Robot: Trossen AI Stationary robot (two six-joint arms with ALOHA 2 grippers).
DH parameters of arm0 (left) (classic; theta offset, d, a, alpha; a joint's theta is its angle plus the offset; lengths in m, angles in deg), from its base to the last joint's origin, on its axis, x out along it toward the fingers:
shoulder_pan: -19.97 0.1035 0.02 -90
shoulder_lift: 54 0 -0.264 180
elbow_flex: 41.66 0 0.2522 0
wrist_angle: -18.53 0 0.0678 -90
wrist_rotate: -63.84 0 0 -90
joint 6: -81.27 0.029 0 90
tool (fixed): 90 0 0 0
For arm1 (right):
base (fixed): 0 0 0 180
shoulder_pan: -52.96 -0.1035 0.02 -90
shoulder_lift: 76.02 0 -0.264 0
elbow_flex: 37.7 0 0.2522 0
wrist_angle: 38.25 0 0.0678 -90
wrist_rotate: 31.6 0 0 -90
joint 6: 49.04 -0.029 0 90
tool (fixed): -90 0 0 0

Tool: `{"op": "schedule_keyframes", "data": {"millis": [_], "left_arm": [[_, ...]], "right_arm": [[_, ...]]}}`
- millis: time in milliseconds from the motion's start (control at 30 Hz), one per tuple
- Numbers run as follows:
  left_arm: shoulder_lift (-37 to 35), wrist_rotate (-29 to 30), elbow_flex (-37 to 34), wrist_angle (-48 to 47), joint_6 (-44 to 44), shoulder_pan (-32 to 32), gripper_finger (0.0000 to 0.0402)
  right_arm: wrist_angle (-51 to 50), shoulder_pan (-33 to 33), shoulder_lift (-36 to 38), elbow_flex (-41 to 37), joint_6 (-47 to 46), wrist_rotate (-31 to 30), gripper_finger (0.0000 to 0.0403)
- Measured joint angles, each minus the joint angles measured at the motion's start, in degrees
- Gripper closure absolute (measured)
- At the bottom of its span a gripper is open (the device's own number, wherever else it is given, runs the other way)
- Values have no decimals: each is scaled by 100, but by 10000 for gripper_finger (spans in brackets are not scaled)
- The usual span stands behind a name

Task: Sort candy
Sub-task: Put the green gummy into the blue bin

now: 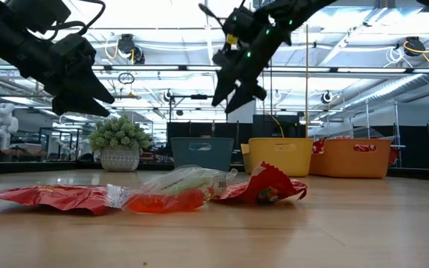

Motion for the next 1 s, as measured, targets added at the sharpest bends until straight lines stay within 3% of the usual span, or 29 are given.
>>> {"op": "schedule_keyframes", "data": {"millis": [267,600,833,1000], "left_arm": [[0,0,0,10,1,-1,154],[0,-2,0,42,0,1,154],[0,-317,2,21,1,1,154],[0,-415,2,13,44,1,154]], "right_arm": [[-513,-1017,349,4,-176,20,160],[-1326,-2399,185,4,-480,-28,161],[-1164,-3208,-337,-5,-157,-39,161],[-205,-3594,-846,-9,-224,176,161]]}}
